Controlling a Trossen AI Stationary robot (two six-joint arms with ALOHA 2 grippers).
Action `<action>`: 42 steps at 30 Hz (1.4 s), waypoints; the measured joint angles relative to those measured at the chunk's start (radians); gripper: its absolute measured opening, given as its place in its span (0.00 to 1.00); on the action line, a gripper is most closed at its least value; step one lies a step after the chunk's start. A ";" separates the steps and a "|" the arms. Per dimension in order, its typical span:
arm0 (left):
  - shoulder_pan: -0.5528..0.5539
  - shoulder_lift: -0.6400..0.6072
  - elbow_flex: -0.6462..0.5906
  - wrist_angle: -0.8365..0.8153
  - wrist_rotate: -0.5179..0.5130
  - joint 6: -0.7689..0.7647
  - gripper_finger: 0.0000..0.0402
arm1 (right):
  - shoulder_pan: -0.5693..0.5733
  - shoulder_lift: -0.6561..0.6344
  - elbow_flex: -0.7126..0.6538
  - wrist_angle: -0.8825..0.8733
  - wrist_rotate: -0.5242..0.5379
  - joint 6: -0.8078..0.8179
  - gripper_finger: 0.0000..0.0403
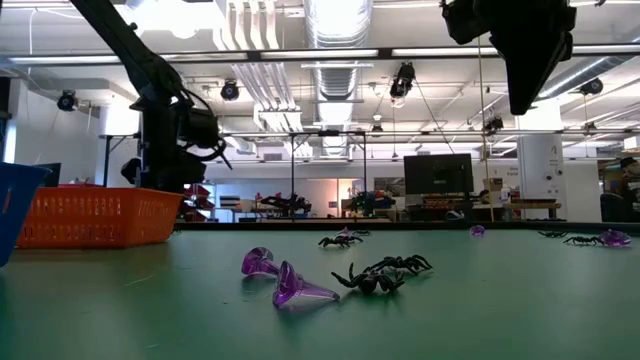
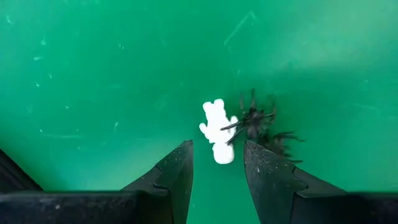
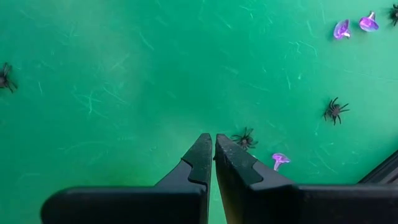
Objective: Sort Halloween decoration
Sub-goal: Put the white skeleton toy into the yellow bin
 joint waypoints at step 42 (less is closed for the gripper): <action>-0.001 -0.065 0.176 -0.299 -0.023 0.177 0.00 | 0.000 -0.001 0.000 0.066 0.036 -0.049 0.03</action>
